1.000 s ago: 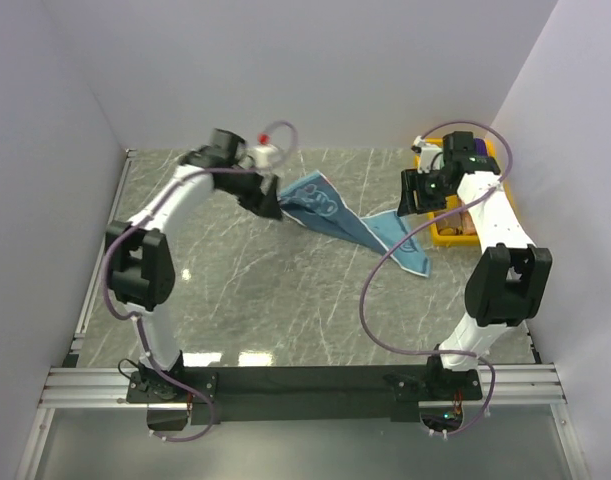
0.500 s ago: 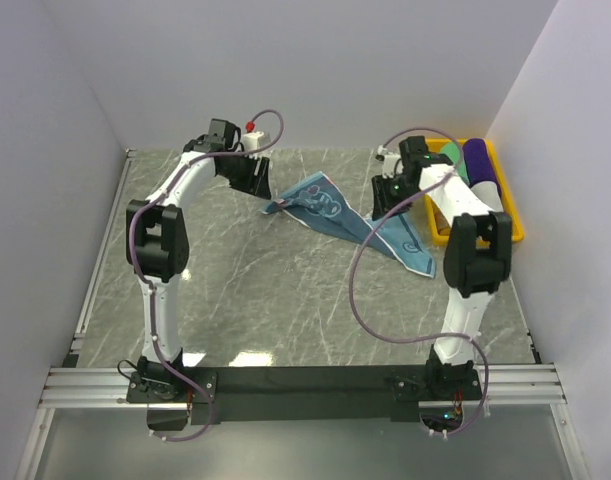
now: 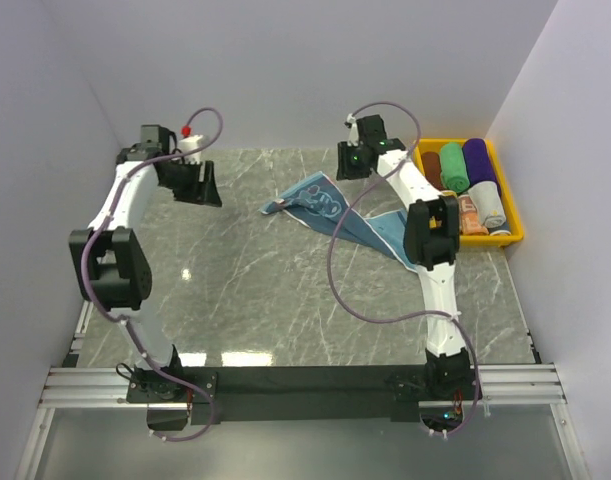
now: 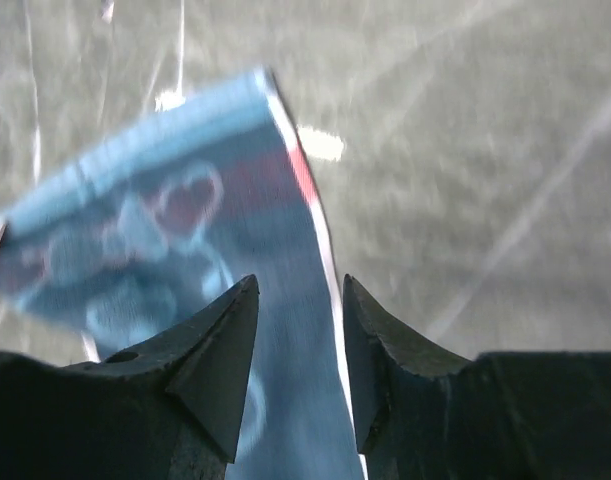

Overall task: Roll the towels
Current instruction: Flatten the towel

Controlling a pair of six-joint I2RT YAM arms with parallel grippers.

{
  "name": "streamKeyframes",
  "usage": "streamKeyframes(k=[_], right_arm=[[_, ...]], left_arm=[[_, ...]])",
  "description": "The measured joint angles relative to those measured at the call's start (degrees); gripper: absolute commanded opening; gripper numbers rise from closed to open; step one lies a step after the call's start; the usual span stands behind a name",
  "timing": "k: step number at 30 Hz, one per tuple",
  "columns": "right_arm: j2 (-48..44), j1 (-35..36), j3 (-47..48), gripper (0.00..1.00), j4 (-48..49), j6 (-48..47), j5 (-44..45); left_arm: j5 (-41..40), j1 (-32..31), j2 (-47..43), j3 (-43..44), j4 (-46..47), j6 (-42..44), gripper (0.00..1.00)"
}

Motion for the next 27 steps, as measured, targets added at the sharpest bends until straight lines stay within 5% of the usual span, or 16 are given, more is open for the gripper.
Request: streamKeyframes(k=[8, 15, 21, 24, 27], right_arm=[[7.34, 2.86, 5.92, 0.61, 0.81, 0.52, 4.98], [8.15, 5.27, 6.25, 0.58, -0.63, 0.87, 7.06], [8.39, 6.34, 6.25, 0.46, -1.4, 1.84, 7.32], [8.9, 6.34, 6.25, 0.0, -1.42, 1.92, 6.82], [9.33, 6.34, 6.25, 0.0, -1.33, 2.45, 6.05]], left_arm=[[-0.11, 1.57, -7.5, -4.37, -3.61, 1.57, 0.68], [-1.33, 1.55, -9.44, -4.48, -5.22, 2.25, 0.69], [-2.25, 1.55, -10.54, -5.03, -5.55, 2.89, 0.69], [-2.49, 1.55, -10.54, -5.03, -6.16, 3.1, 0.69], [-2.71, 1.55, -10.56, -5.03, -6.64, 3.19, 0.69]])
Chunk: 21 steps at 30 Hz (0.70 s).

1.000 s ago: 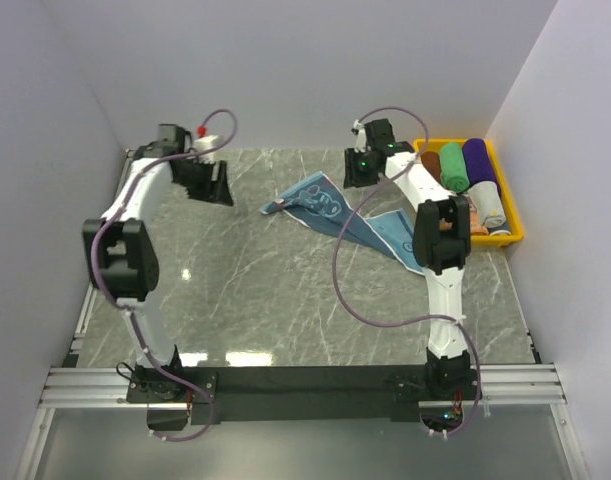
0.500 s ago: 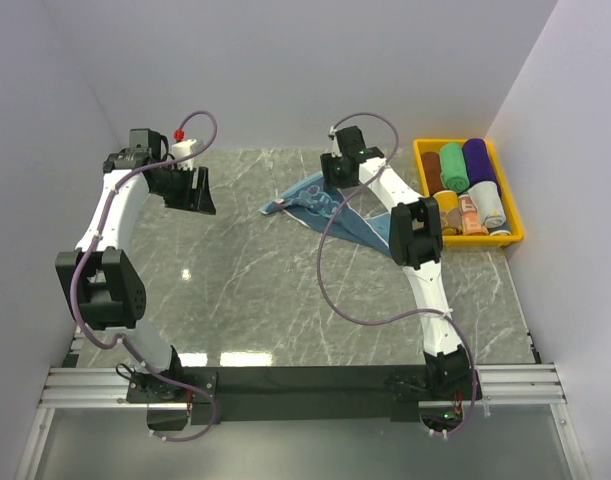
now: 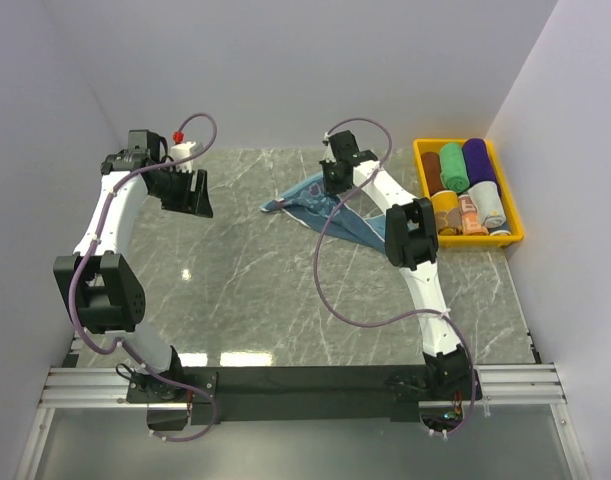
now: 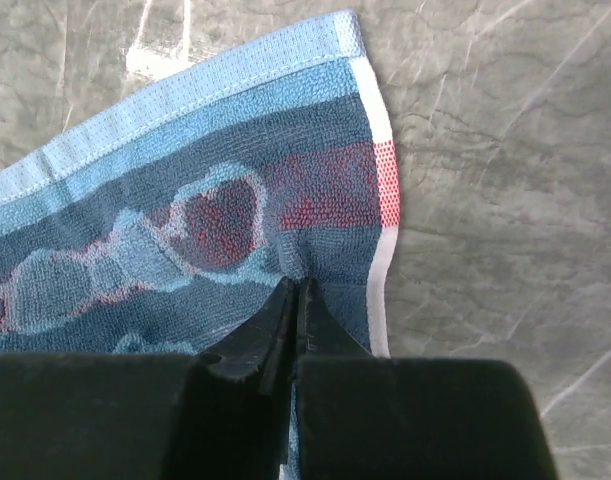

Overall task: Roll the towels
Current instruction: Flatten the towel

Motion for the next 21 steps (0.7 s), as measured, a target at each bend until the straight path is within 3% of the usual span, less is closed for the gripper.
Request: streamKeyframes(k=[6, 11, 18, 20, 21], right_arm=[[-1.14, -0.02, -1.05, 0.0, 0.63, -0.26, -2.01], [-12.28, 1.57, -10.88, 0.0, 3.98, -2.56, -3.21], [-29.4, 16.74, -22.53, 0.0, 9.7, -7.54, 1.2], [-30.86, 21.88, -26.01, 0.08, 10.32, -8.15, 0.63], [-30.95, 24.44, -27.76, 0.29, 10.25, -8.44, 0.02]], left_arm=[[-0.68, 0.15, -0.26, -0.55, -0.2, 0.15, 0.7], [0.66, 2.36, -0.63, -1.84, -0.17, -0.33, 0.71], [6.93, 9.46, -0.63, -2.29, 0.68, -1.05, 0.71], [8.11, 9.97, -0.66, -3.13, 1.07, -0.9, 0.71], [8.68, 9.99, -0.66, -3.87, 1.33, -0.63, 0.71]])
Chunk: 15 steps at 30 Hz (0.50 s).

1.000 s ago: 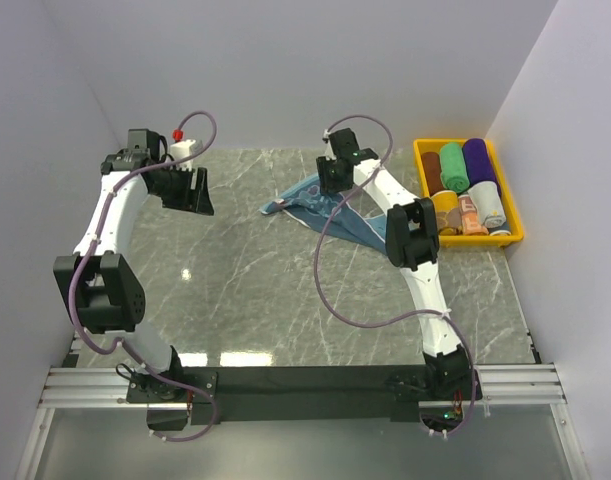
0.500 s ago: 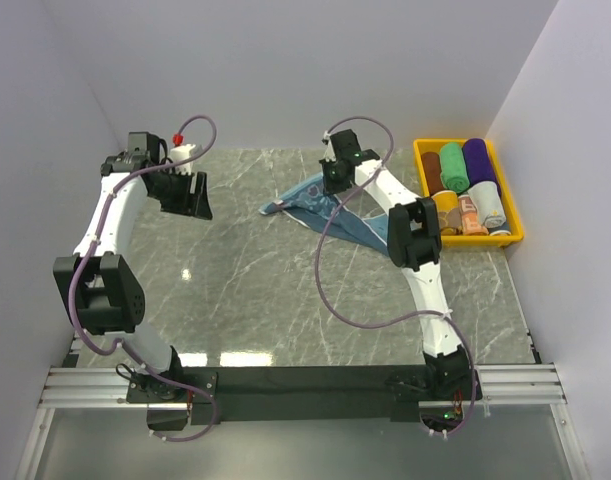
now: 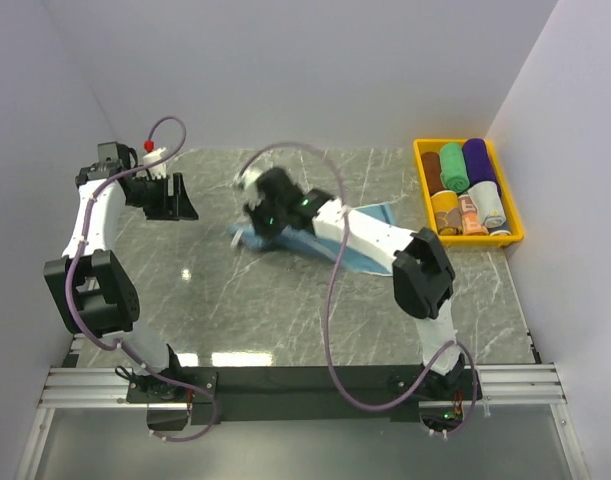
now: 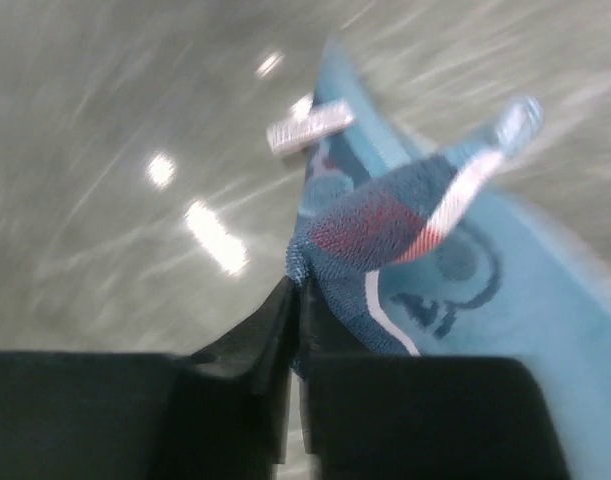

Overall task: Roll the towels
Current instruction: Flatten the towel

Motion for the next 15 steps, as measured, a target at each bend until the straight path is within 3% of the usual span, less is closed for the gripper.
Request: streamKeyframes(k=[3, 4, 9, 15], right_arm=[[0.15, 4.94, -6.08, 0.63, -2.16, -1.46, -3.26], [0.07, 5.73, -8.31, 0.64, -3.15, -2.16, -4.85], [-3.5, 2.86, -15.47, 0.63, -8.0, -3.98, -13.16], [-11.08, -13.42, -14.01, 0.49, -8.92, -5.66, -14.62]], left_arm=[[1.38, -0.09, -0.07, -2.47, 0.46, 0.83, 0.71], [1.81, -0.13, -0.13, -3.5, 0.59, 1.18, 0.71], [3.21, -0.24, -0.31, -7.58, 1.84, 2.03, 0.66], [0.68, -3.08, 0.02, -11.32, 6.47, -0.33, 0.53]])
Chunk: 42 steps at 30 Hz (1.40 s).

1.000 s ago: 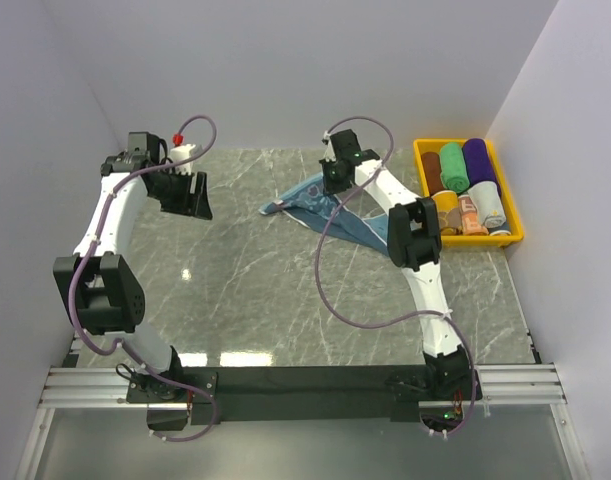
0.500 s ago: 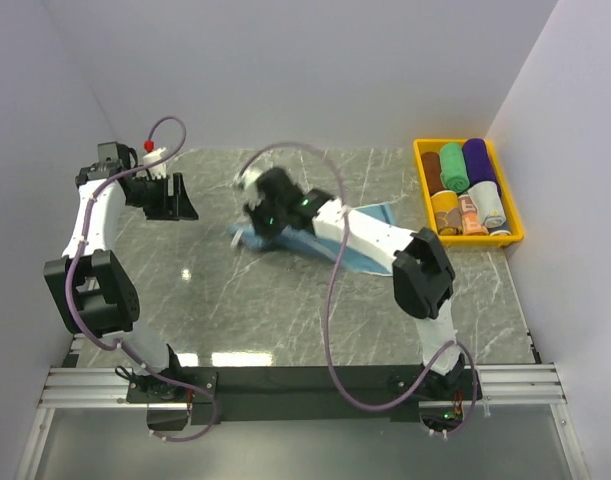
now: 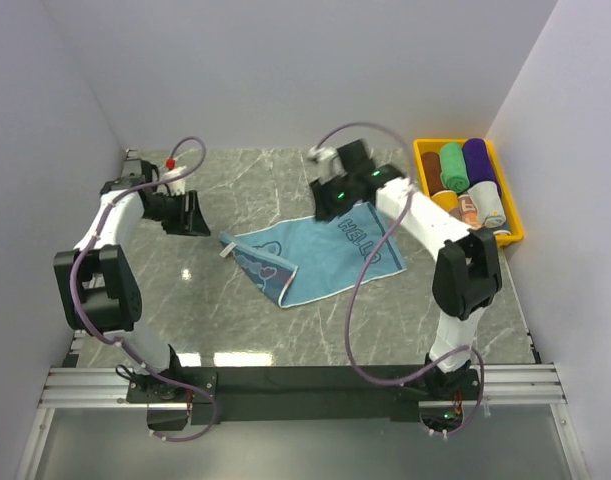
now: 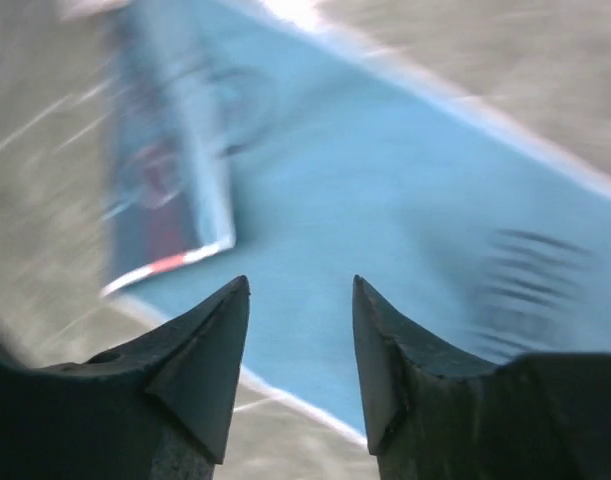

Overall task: Roll the towels
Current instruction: Flatten the towel

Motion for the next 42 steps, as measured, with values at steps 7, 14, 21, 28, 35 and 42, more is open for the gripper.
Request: streamKeyframes(k=[7, 14, 21, 28, 35, 42], right_arm=[[7.87, -13.44, 8.2, 0.39, -4.07, -1.9, 1.66], [10.99, -10.71, 6.08, 0.38, -7.19, -1.44, 3.91], [18.14, -10.73, 7.37, 0.34, -9.84, -1.42, 5.35], [15.52, -8.46, -0.76, 0.31, -10.21, -0.55, 2.82], [12.87, -1.14, -6.03, 0.37, -11.41, 0.33, -5.14], [9.55, -6.54, -4.55, 0.5, -13.97, 0.68, -8.98]], left_arm=[[-3.48, -7.08, 8.22, 2.49, 5.9, -5.46, 0.47], [-7.45, -7.56, 16.68, 8.81, 7.87, -7.28, 0.54], [-10.73, -10.27, 20.68, 13.49, 8.2, -7.32, 0.48], [-13.31, -11.39, 22.32, 13.53, 7.28, -7.41, 0.45], [-14.75, -11.15, 22.32, 13.53, 5.18, -7.65, 0.43], [-14.82, -11.15, 22.4, 13.53, 3.8, -7.43, 0.49]])
